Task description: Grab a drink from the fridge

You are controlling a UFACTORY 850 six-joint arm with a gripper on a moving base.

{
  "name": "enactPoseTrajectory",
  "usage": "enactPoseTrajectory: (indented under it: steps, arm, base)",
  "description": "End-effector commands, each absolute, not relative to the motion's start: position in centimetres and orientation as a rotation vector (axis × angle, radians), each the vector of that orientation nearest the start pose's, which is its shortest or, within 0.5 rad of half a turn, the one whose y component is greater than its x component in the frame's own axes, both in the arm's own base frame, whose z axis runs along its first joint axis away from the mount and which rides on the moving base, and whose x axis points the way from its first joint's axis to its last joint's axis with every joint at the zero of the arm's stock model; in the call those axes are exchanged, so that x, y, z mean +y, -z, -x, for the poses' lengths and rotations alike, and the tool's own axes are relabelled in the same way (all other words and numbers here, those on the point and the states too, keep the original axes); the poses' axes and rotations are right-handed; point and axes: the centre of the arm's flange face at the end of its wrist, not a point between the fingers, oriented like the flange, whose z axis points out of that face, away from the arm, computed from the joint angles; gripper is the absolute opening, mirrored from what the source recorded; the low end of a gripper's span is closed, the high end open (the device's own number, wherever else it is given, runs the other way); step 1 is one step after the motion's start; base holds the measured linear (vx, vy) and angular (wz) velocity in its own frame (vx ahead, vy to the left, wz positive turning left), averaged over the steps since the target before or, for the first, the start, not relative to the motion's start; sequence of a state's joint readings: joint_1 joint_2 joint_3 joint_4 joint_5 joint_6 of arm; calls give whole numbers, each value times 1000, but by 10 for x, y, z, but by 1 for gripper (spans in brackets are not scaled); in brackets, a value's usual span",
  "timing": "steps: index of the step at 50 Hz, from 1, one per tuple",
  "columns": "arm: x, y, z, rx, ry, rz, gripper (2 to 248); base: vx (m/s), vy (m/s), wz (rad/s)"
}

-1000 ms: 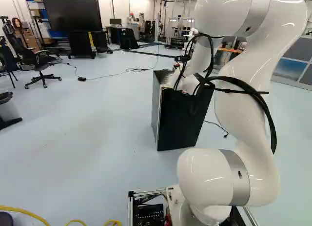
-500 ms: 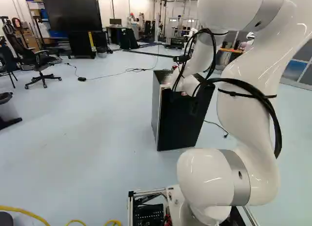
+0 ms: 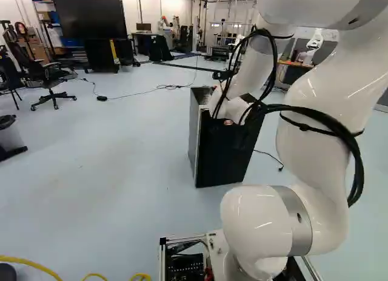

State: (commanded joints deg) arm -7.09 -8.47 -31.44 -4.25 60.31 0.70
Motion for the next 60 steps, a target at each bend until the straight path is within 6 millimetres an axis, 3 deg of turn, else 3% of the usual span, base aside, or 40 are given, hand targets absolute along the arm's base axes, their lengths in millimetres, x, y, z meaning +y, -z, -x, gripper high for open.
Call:
enactPoseTrajectory:
  steps: [33,60]
  arm:
    - [-15,-390,-344,23,1947,2491,98]
    - [-4,-374,-292,7,1860,2539,98]
  base:
    - [0,0,0]
    - [0,0,0]
